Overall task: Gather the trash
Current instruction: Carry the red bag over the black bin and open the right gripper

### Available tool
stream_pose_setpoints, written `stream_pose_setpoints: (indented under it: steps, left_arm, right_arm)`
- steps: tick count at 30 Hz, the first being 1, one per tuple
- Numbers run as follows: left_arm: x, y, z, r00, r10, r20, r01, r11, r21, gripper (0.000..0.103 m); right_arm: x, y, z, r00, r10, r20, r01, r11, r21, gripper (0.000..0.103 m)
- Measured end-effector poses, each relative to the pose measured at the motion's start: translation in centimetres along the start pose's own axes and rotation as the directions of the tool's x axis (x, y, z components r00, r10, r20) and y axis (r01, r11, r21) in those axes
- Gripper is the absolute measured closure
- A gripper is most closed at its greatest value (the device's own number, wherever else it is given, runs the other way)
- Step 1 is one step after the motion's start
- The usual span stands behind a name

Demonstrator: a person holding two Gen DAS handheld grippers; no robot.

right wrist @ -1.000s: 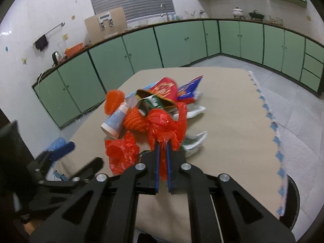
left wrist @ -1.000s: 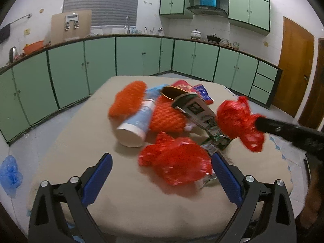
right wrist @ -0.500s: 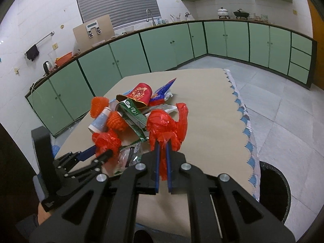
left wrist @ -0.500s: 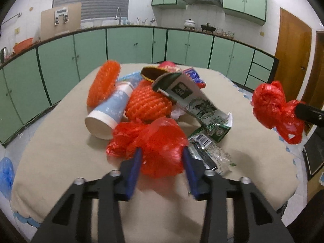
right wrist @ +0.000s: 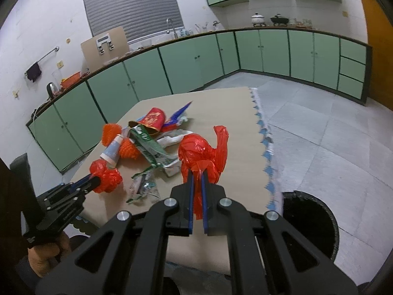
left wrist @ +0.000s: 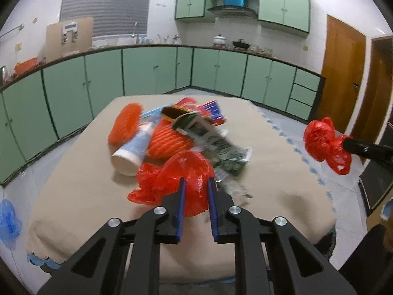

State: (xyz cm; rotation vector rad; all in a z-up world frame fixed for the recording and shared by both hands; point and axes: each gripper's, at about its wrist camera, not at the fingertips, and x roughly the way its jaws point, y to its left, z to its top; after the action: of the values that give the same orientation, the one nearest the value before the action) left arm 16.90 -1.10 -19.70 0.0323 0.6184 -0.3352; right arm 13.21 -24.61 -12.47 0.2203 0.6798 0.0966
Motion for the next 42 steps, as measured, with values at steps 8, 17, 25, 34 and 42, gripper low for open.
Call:
stream_pose_setpoints:
  steps: [8, 17, 25, 34, 42]
  left_arm:
    - [-0.8, -7.3, 1.7, 0.991, -0.132, 0.026, 0.129, 0.986, 0.105, 0.089]
    - [2.0, -9.0, 0.4, 0.989, -0.142, -0.029, 0.145, 0.983, 0.110, 0.099]
    - [-0.1, -7.3, 0.7, 0.993, -0.116, 0.003, 0.115, 0.989, 0.093, 0.099]
    - [-0.4, -6.0, 0.3, 0.998, -0.050, 0.023, 0.049, 0.998, 0.047, 0.045]
    - [-0.5, -5.7, -0.2, 1.000, -0.024, 0.015, 0.024, 0.999, 0.034, 0.036]
  right_arm:
    - [-2.6, -5.5, -1.7, 0.997, -0.083, -0.001, 0.083, 0.994, 0.069, 0.098]
    - [-3.6, -9.7, -3.9, 0.991, -0.130, -0.026, 0.133, 0.981, 0.142, 0.098]
    - [-3.6, -11.8, -5.2, 0.988, -0.145, -0.048, 0.152, 0.970, 0.191, 0.098]
    - [-0.4, -15.8, -8.2, 0.958, -0.220, -0.185, 0.263, 0.930, 0.256, 0.092]
    - [0.4, -17.0, -9.9, 0.945, -0.245, -0.218, 0.297, 0.921, 0.251, 0.065]
